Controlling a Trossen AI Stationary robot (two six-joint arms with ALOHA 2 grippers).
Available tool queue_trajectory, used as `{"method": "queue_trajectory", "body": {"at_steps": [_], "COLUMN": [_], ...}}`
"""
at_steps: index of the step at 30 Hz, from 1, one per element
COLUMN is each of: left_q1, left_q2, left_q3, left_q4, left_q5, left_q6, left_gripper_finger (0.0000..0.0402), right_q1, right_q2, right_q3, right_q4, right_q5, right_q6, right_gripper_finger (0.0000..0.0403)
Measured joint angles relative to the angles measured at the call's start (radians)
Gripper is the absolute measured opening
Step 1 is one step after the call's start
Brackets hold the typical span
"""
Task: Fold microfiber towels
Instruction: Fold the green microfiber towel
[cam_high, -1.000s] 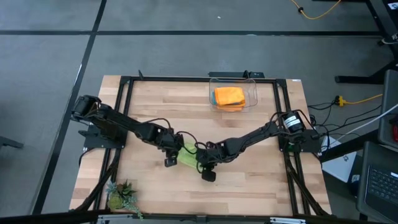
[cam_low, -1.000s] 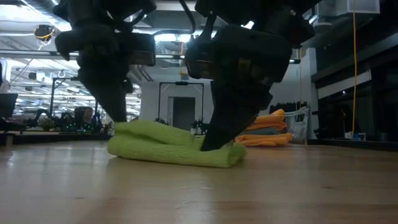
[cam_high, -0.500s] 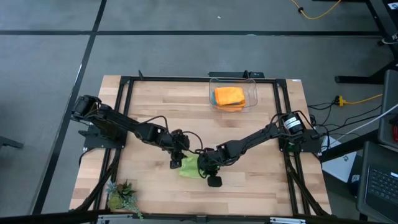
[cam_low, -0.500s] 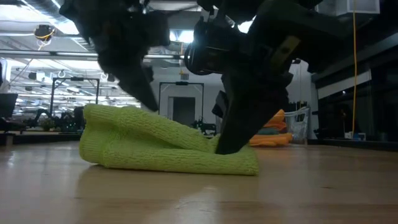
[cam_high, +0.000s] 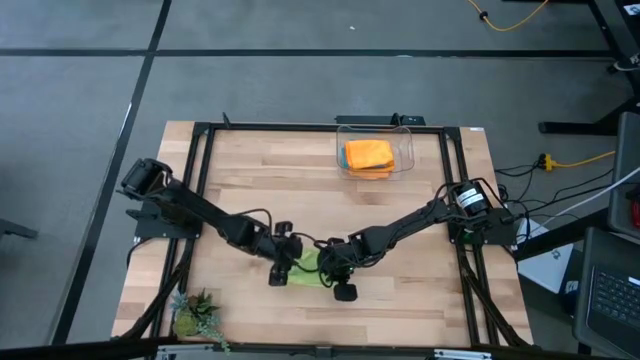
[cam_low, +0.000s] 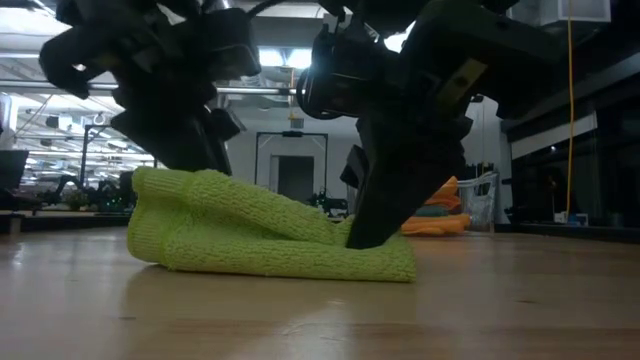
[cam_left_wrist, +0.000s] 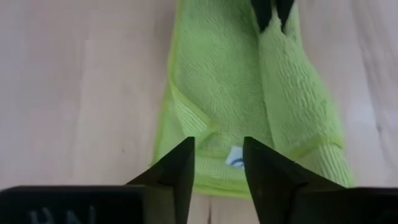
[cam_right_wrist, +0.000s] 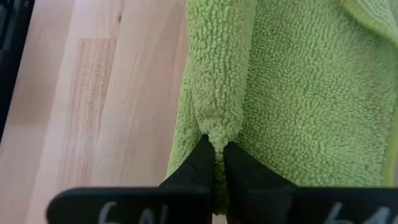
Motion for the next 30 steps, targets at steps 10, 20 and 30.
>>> {"method": "queue_trajectory", "body": {"at_steps": [10, 20, 30], "left_q1": [-0.052, -0.049, -0.049], "left_q2": [0.034, 0.054, 0.162], "left_q3": [-0.043, -0.062, -0.056], "left_q4": [0.089, 0.109, 0.180], "left_q5": [-0.020, -0.034, 0.025], "left_q6": [-0.003, -0.011, -0.028], "left_gripper_finger": [0.0021, 0.0017, 0.0020], "right_q1": [0.000, 0.000, 0.001], "right_q2": [0.000, -0.001, -0.003], "right_q3": [0.000, 0.002, 0.111], "right_q4": [0.006, 0.037, -0.109], "right_q5": [0.001, 0.003, 0.128], "right_q6": [0.001, 0.038, 0.063], "right_gripper_finger": [0.0013, 0.0008, 0.0008]}}
